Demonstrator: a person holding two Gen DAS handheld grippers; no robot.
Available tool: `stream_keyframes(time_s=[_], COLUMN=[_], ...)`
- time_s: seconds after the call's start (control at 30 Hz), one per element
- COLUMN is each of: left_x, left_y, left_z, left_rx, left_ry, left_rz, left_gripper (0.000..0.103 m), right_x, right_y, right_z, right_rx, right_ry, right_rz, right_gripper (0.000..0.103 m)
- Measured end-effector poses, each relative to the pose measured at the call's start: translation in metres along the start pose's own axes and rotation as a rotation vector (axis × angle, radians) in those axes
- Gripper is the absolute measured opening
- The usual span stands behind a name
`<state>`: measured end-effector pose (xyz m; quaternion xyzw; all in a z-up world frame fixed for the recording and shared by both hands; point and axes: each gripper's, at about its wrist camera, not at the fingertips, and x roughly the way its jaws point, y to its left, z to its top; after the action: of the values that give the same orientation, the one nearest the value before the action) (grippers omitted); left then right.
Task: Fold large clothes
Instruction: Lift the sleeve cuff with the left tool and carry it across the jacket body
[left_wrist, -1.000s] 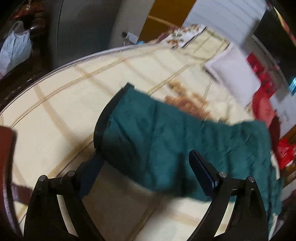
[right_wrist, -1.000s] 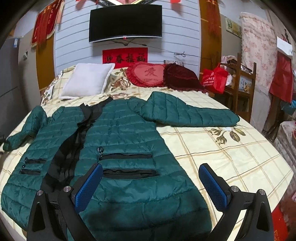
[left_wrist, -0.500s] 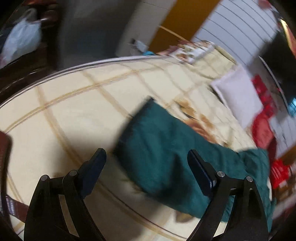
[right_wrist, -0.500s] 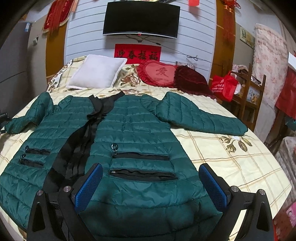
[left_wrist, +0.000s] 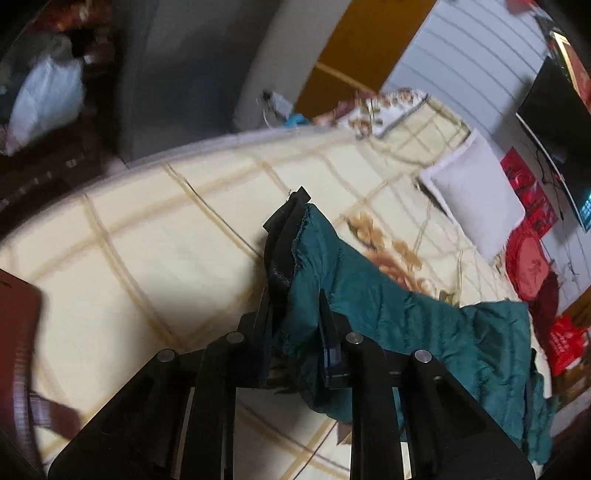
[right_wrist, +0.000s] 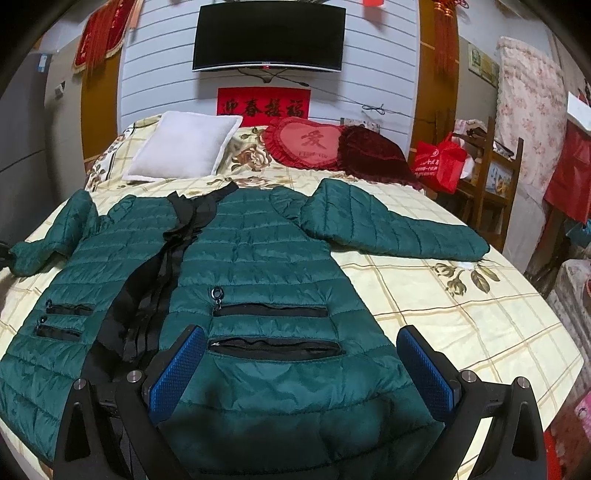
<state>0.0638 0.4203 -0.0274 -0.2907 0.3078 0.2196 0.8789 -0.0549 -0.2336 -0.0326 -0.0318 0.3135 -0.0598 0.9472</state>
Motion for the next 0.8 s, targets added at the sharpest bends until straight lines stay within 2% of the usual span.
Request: stream_keyframes(time_s=[0.17,0.33,0.43,0.57,0.8], left_x=[-0.046,-0.093,-0.114,-0.143,-0.182], left_y=[0.031,0.042,0.027,-0.029,-0.164], left_z=[0.02,0.032,0.028,0.011,-0.026], left_rx=[-0.056,-0.076,-0.07,0.051,0.212], left_ry=[-0.065,-0.118,-0.118,-0.142,-0.129], left_rz=[0.107,0.109,0.043,-0.066,-0.307], left_gripper=[0.018,0.018,0.017,0.017,0.016], right_x=[-0.001,-0.001,-0.002,0.002,0.012], right_y=[-0.002,-0.008,-0.016,-0.028,-0.046], right_z=[0.0,-0.003,-0.005,-0.01,-0.018], right_rx=[0.009,0.012,0.025,0.04,0.071], right_ry=[0.0,0.015,0.021,0.046,0.116], right_rz=[-0.021,-0.039,-0.044,-0.037,-0.037], right_gripper=[0.103,0.103,0.103,0.103,0.103])
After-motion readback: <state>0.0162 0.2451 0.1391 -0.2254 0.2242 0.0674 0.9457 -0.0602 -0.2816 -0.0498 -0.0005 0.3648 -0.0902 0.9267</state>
